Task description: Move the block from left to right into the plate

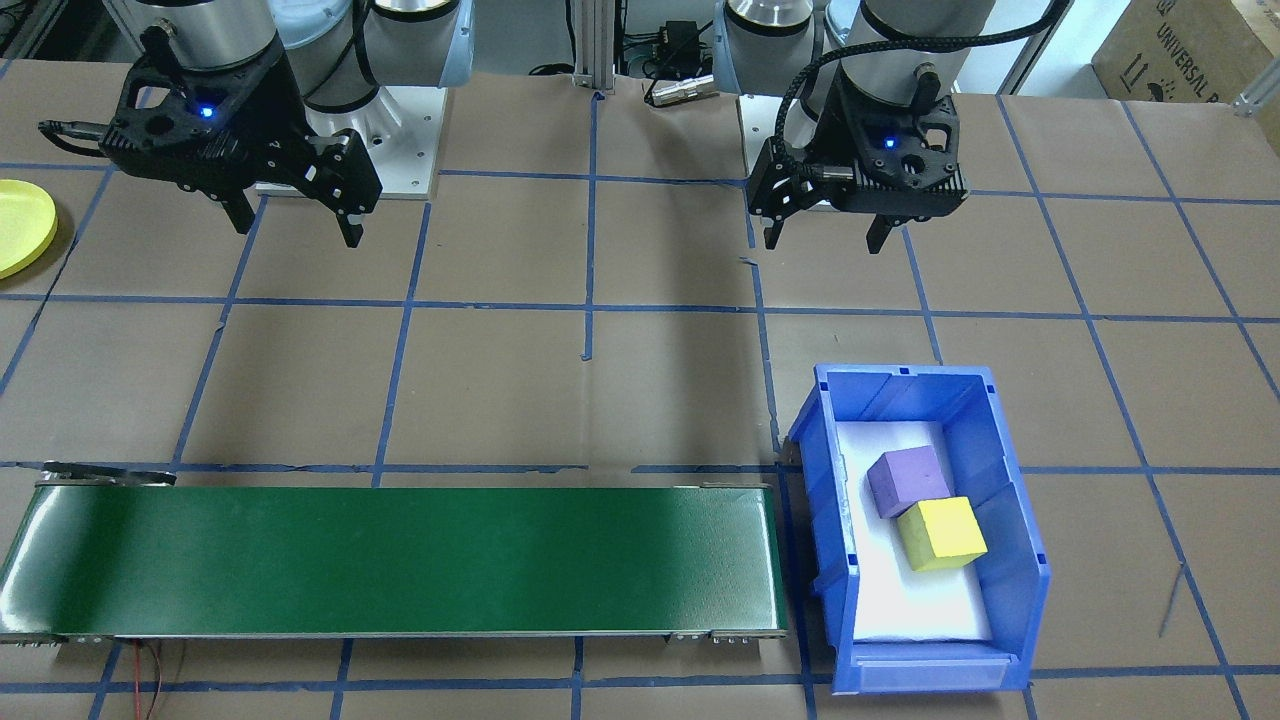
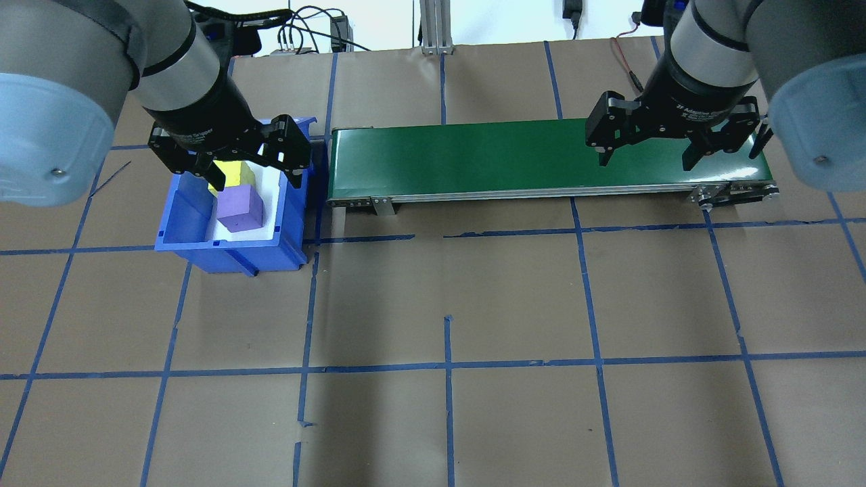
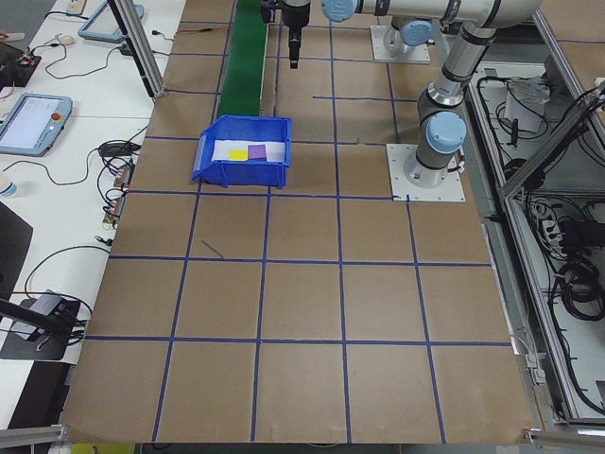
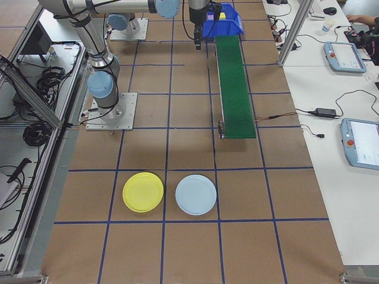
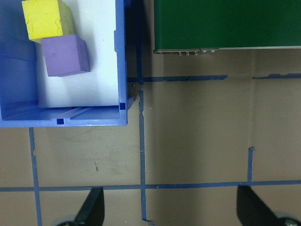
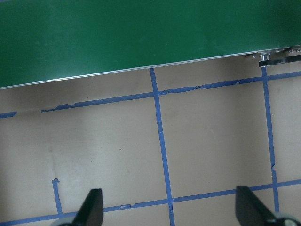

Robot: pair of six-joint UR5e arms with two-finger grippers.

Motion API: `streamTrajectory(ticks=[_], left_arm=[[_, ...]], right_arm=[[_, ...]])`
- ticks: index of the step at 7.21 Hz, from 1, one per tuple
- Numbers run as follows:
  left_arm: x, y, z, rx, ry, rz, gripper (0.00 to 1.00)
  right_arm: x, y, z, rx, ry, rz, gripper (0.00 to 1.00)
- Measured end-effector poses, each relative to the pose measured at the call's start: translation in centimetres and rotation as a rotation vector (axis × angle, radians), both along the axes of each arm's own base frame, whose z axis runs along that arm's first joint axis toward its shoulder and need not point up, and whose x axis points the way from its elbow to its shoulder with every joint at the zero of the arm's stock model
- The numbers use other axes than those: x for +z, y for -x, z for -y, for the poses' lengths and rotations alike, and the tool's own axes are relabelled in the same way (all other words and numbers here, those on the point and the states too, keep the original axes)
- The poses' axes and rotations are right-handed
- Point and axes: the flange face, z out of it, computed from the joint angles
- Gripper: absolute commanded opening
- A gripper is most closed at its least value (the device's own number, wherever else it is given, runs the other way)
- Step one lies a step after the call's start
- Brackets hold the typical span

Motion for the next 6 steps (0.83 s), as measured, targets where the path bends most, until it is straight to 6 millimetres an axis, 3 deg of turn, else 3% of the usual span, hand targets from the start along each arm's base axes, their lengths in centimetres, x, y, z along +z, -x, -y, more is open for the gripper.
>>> streamTrajectory(ticks=[6], left_arm=[[1.4,-1.9,0.5,0.029,0.038,0.006,1.0]], right_arm=[[0.0,0.0,0.0,-0.001,0.001,0.0,1.0]])
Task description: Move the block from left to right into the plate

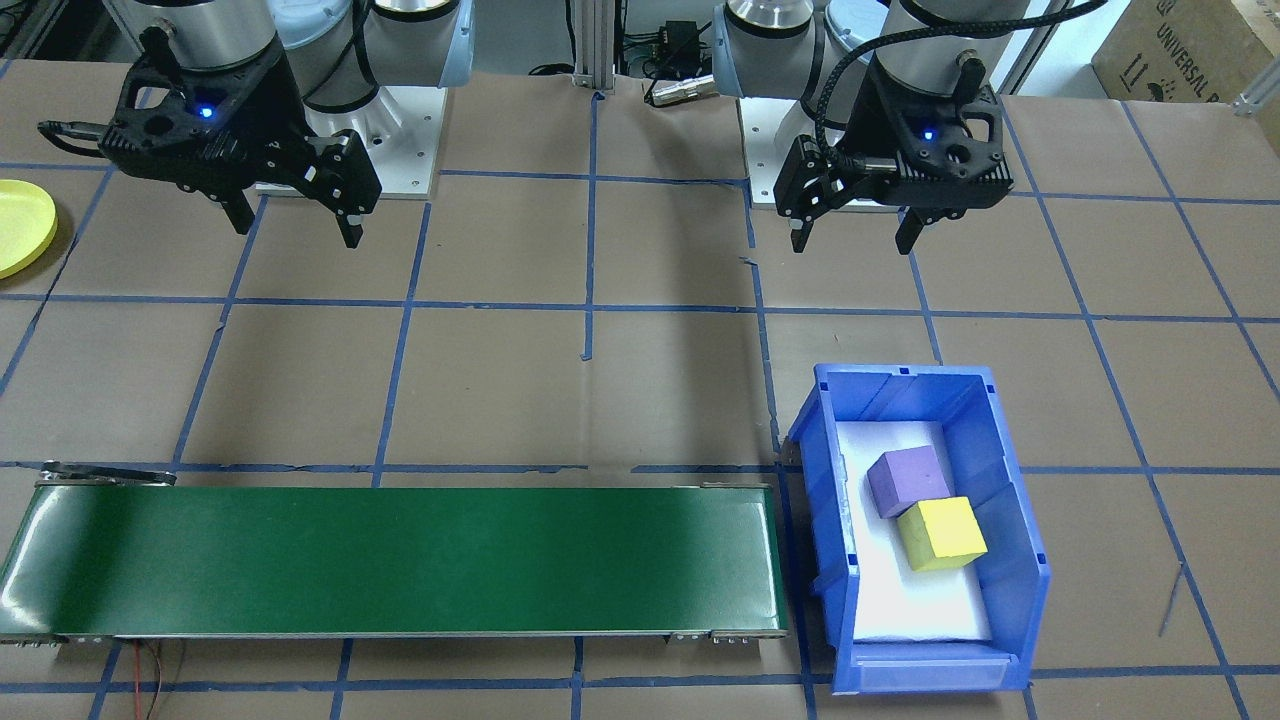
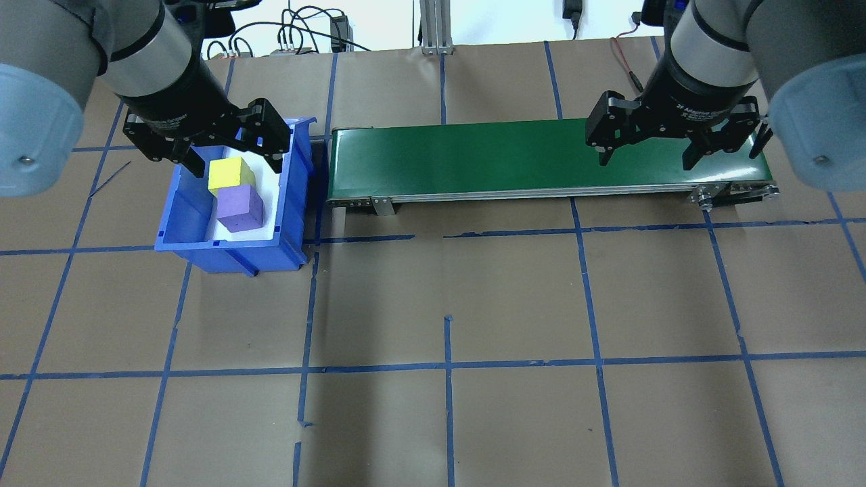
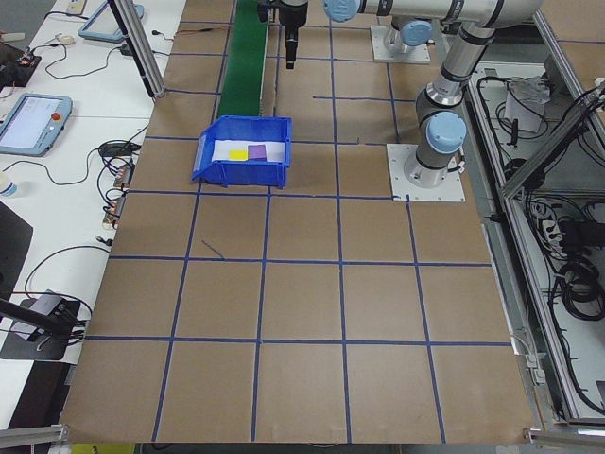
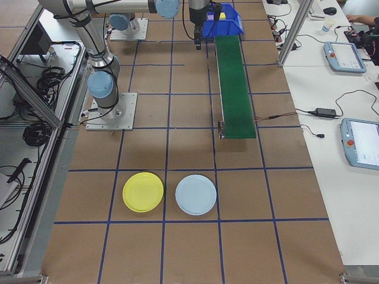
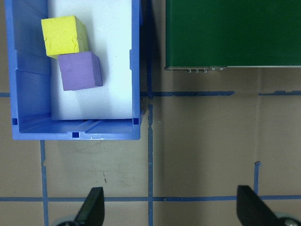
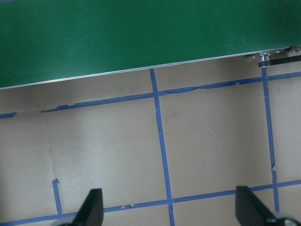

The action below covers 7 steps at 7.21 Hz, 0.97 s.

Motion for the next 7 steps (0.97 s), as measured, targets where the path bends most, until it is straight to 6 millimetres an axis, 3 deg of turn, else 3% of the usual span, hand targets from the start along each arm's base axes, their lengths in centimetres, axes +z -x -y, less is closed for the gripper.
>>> streamTrajectory(ticks=[2,3,5,7], left_arm=[[-0.9,-1.9,0.9,0.037,-0.016,-0.003,1.0],[-2.4,-4.5,2.4,0.052,-0.045,-0.005,1.0],[-6.9,-10.0,5.9,0.046,-0.116,-0.018,1.0],[-11.2,-11.8,7.9,0.132,-0.181,-0.026,1.0]], right_arm=[[0.0,0.0,0.0,0.0,0.001,0.0,1.0],[0.1,0.0,0.0,0.0,0.002,0.0,1.0],[0.1,0.1,0.1,0.001,0.003,0.0,1.0],[0.1,0.2,0.1,-0.001,0.003,0.0,1.0]])
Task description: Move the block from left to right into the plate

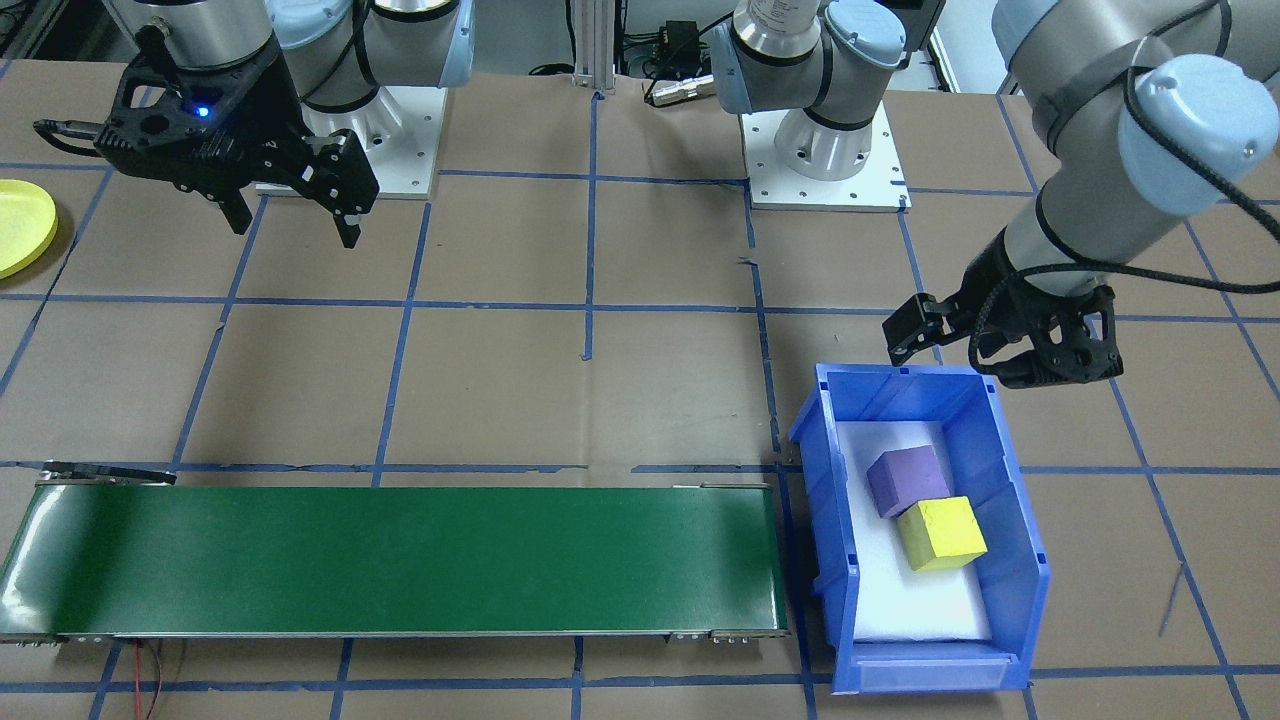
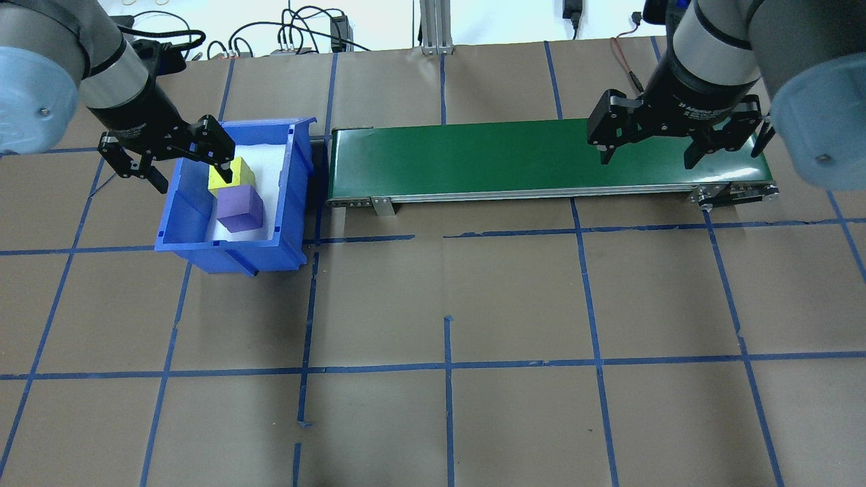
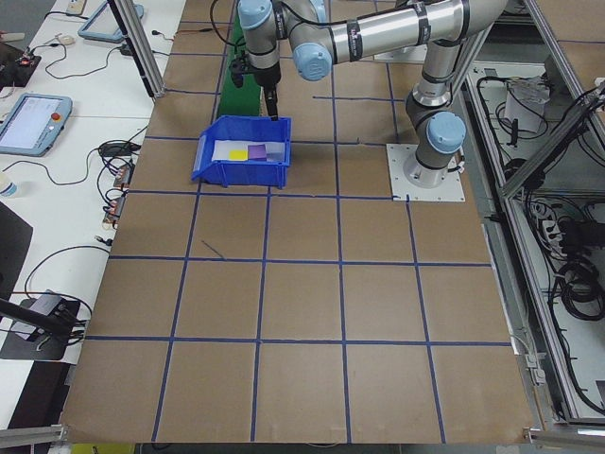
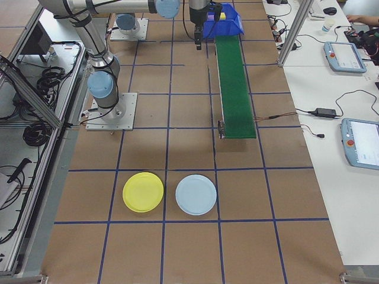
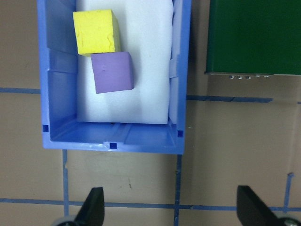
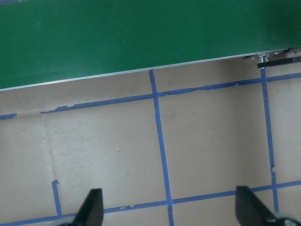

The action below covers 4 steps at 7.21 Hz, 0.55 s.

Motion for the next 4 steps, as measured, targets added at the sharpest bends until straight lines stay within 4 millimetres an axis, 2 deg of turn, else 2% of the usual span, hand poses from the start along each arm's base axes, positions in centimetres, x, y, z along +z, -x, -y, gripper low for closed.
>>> streamTrajectory(ticks=[2,4], left_arm=[[-4.1,-0.5,1.0,0.047,-0.009,0.007,1.0],[-6.9,-0.6,1.5,0.065,-0.01,0.011,1.0]], right_arm=[[0.0,0.0,0.0,0.0,0.0,0.0,1.0],[0.0,0.0,0.0,-0.001,-0.002,-0.001,1.0]])
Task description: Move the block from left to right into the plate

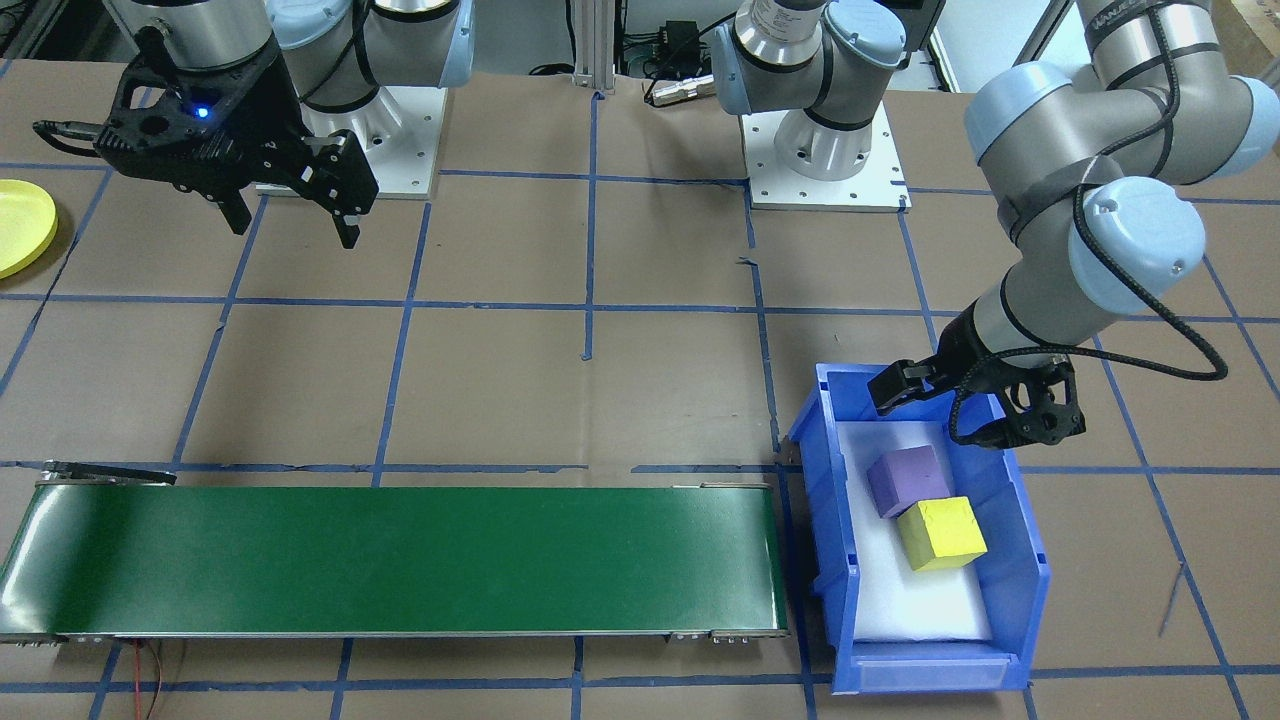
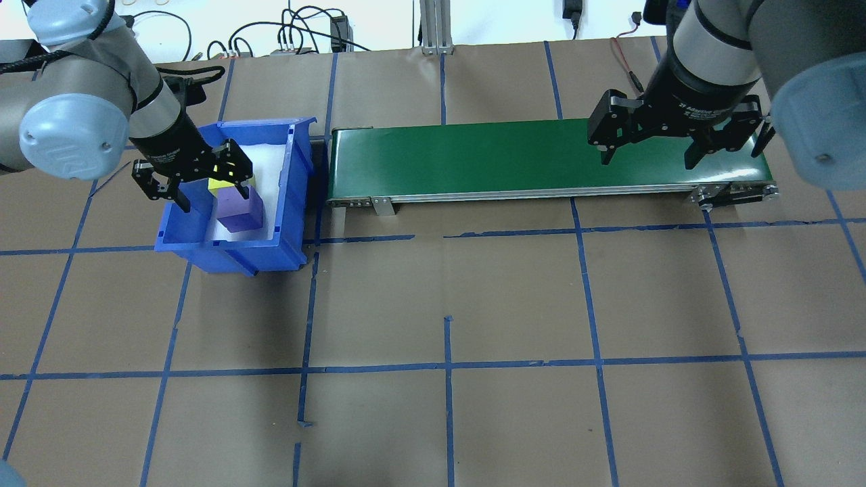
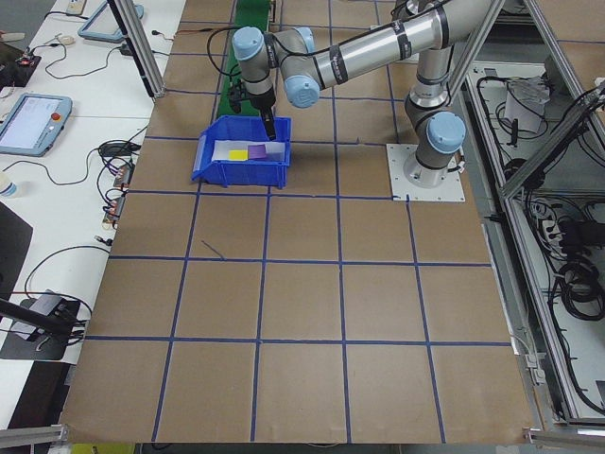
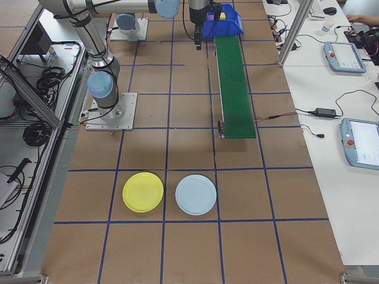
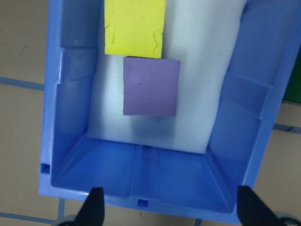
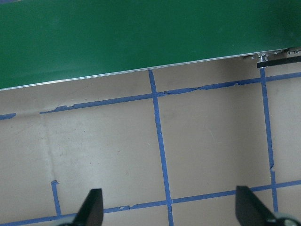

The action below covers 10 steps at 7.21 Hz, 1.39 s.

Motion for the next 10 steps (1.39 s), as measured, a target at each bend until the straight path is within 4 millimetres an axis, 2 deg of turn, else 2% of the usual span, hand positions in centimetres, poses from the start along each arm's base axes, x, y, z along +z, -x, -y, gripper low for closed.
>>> streamTrajectory(ticks=[2,8,9,10], left_arm=[[-2.7,-0.3,1.2,0.0,0.0,0.003,1.0],[-6.5,-0.6,3.0,0.002,0.01,0.005,0.98],[-7.0,-0.7,3.1,0.002,0.005,0.004,0.95],[-7.6,-0.7,3.2,0.002,-0.002,0.003,0.88]], right_arm=[[0.0,0.0,0.0,0.0,-0.001,-0.001,1.0],[-0.1,0.0,0.0,0.0,-0.002,-0.001,1.0],[0.0,0.0,0.0,0.0,-0.002,0.0,1.0],[0.0,0.0,0.0,0.0,-0.002,-0.001,1.0]])
